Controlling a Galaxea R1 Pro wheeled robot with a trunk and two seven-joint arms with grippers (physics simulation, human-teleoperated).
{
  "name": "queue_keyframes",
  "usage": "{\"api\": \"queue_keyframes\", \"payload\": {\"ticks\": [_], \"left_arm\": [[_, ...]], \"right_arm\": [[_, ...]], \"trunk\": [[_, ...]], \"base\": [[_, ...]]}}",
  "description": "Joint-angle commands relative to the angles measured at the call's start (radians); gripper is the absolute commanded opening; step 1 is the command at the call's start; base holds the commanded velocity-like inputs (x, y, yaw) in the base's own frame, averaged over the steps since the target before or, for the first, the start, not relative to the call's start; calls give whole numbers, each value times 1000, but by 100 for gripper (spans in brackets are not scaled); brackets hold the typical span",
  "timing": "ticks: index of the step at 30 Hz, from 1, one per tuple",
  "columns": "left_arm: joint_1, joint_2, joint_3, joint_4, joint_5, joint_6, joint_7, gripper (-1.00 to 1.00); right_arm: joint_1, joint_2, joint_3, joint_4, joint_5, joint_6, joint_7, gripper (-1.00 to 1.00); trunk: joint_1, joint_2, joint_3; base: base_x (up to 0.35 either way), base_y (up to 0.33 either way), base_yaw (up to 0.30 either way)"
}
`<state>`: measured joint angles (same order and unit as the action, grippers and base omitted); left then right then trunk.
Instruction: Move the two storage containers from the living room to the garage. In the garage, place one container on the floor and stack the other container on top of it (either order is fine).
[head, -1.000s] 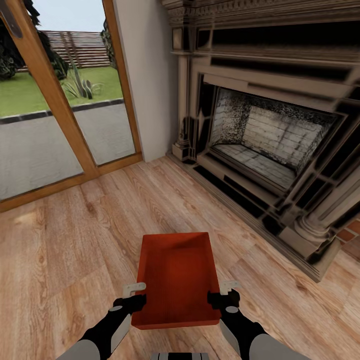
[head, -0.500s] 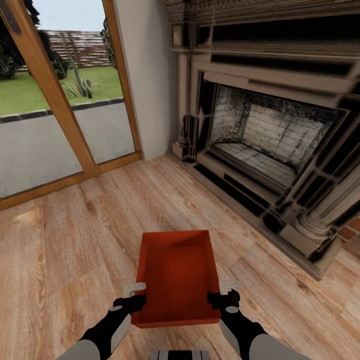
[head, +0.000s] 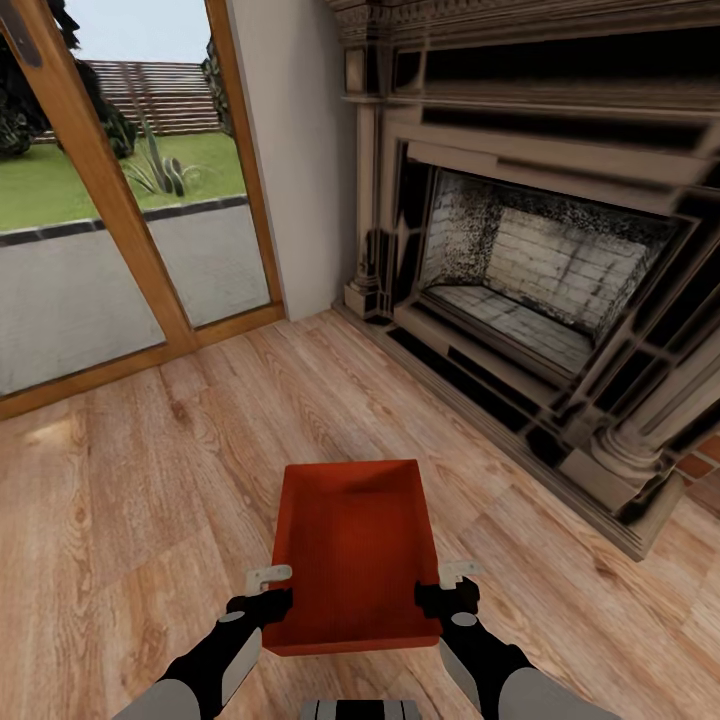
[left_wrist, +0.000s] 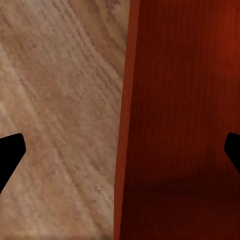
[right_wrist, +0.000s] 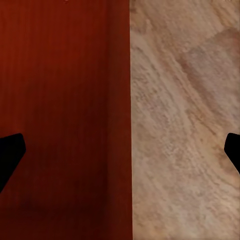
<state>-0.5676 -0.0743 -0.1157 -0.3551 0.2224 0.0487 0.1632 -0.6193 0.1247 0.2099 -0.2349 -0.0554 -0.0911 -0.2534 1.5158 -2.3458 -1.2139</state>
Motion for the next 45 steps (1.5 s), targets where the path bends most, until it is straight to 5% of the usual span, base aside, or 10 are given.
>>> {"api": "queue_keyframes", "payload": {"ticks": [1,11,23,45], "left_arm": [[0,1,-9,-2,9,5,8,100],[0,1,-9,-2,9,5,8,100],[0,2,-9,-2,9,5,8,100],[0,1,-9,-2,9,3,8,100]], "right_arm": [[-1,-1,7,1,-6,-5,-5,100],[-1,-8,6,2,-8,-53,-4,100],[-1,-8,6,2,-9,-53,-1,100],[-1,-10,6,3,-8,18,5,100]], "trunk": [[0,0,-1],[0,0,-1],[30,-56,-26],[30,-56,-26]], "base": [[0,0,0],[0,0,0],[0,0,0],[0,0,0]]}}
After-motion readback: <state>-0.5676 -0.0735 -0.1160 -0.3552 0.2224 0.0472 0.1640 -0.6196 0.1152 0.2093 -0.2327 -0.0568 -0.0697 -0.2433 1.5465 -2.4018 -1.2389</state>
